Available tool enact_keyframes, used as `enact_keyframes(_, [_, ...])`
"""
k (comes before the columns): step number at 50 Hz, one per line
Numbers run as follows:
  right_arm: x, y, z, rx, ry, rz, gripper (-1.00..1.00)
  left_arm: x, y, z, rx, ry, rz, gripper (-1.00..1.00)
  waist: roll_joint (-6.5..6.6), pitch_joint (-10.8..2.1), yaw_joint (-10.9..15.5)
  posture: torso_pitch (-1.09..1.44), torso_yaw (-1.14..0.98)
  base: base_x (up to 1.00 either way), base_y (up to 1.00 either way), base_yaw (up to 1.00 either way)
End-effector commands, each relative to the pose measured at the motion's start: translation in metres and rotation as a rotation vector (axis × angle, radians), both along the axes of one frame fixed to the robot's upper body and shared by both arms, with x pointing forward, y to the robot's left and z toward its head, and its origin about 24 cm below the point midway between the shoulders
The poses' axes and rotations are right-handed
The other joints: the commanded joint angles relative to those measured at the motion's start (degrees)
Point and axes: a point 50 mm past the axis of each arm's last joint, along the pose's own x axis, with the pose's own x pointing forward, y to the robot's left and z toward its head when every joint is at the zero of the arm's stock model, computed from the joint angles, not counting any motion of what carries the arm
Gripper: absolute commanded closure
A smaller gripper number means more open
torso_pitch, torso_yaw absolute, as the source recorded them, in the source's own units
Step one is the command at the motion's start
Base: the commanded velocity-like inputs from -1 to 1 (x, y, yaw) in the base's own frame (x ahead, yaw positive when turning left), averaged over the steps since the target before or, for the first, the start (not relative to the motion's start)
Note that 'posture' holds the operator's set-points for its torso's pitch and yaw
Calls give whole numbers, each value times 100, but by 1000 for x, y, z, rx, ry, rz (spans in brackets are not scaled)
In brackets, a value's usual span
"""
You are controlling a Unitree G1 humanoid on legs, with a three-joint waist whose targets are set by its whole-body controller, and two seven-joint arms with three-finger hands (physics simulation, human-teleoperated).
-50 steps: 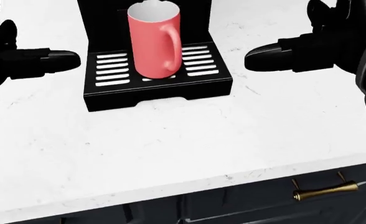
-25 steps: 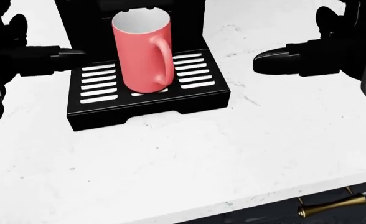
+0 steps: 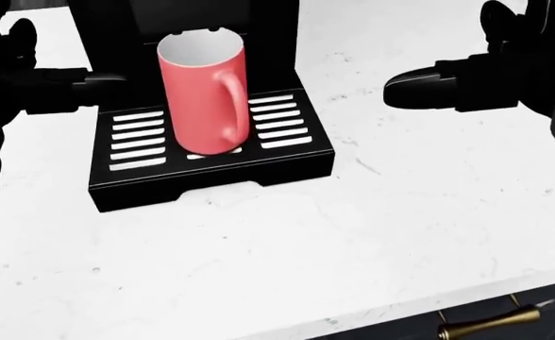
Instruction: Press the button on the coffee machine to serve coffee.
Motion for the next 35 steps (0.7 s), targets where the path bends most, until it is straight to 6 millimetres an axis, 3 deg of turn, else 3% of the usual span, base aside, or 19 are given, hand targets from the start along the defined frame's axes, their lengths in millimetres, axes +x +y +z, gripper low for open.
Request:
enact_keyframes(1, [-6,0,17,-8,-94,-3,-100,-5,0,24,8,-110,4,-100,3,-199,-1,-5,0,0,0,0])
enact_keyframes(9, [-6,-2,15,-6,-89,-9,-100,-3,-3,24,15,-103,-6,-100,-5,-351,7,-10,0,0,0,0])
enact_keyframes(35, [-4,-2,12,-2,-88,-8,-100,-2,-6,28,5,-114,-19,-100,19,-1285,13,-30,0,0,0,0])
